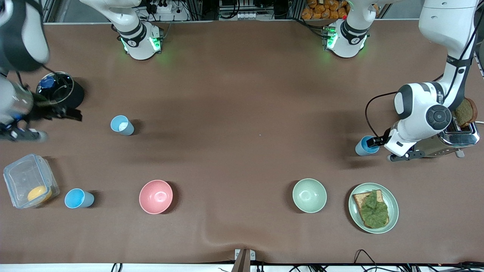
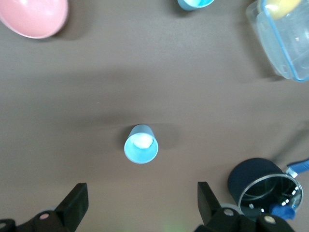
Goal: Stack blue cups with both arms
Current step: 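Grasp the blue cup with the left gripper while the right gripper reaches another cup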
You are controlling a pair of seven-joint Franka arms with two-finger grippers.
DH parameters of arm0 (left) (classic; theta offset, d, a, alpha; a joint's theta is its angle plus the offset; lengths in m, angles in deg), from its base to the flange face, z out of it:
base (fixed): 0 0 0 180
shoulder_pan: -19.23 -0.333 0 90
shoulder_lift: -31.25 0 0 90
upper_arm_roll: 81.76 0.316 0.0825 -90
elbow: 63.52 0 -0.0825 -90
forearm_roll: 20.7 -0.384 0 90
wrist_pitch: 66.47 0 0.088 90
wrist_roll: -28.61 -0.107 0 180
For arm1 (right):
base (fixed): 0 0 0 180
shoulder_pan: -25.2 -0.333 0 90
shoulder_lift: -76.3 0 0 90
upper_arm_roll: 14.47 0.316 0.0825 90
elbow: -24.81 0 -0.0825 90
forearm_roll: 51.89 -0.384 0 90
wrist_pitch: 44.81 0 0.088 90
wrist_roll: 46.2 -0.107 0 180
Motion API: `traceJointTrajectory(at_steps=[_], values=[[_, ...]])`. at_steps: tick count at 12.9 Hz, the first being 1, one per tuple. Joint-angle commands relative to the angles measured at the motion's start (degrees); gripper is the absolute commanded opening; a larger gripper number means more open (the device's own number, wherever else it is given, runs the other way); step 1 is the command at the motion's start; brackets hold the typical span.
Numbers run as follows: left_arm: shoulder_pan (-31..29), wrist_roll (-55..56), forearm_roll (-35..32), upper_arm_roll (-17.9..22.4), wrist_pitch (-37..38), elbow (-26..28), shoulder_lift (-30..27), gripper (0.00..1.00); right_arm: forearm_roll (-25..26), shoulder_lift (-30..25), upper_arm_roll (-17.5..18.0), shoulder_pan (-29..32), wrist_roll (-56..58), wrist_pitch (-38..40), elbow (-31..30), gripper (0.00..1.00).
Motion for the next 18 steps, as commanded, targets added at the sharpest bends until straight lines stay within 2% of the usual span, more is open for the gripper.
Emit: traceJointTrajectory(at_steps=[1, 2, 5, 7, 9, 13, 16, 18], values=[[0.12, -0.80, -0.55, -0.79, -1.16, -0.26, 0.93, 0.00, 1.58, 5.84, 1.10, 2.08, 0.86, -2.59, 0.74, 1.00], [0.21, -1.06, -0.55, -0.88, -1.16, -0.61, 1.02, 0.00, 1.58, 7.08, 1.01, 2.26, 0.95, -4.69, -1.18, 1.00], [-0.22, -0.01, -0.37, -3.25, -0.81, -3.15, 0.24, 0.00, 1.49, 6.48, 1.10, 3.83, 3.92, -18.65, -13.56, 1.00], [0.39, 2.71, -0.02, -4.91, 0.23, -5.97, -1.07, 0.00, 1.40, 6.83, 1.10, 4.80, 6.91, -22.37, -16.83, 1.00], [0.39, 4.73, -0.02, -7.20, 7.06, -11.48, -1.70, 0.00, 1.32, 6.48, 1.10, 5.68, 9.20, -26.93, -21.13, 1.00], [0.65, 9.39, -0.02, -10.54, 19.30, -22.31, -1.52, 0.00, 1.14, 7.18, 1.01, 7.36, 15.00, -28.53, -23.17, 1.00], [1.26, 17.62, -0.02, -13.88, 23.00, -27.23, -1.00, 0.00, 0.88, 7.71, 1.01, 7.27, 15.01, -28.54, -24.75, 1.00], [3.89, 24.05, -0.80, -14.33, 24.06, -28.74, -0.56, 0.00, 0.62, 7.71, 1.10, 7.09, 15.10, -28.62, -26.24, 1.00]])
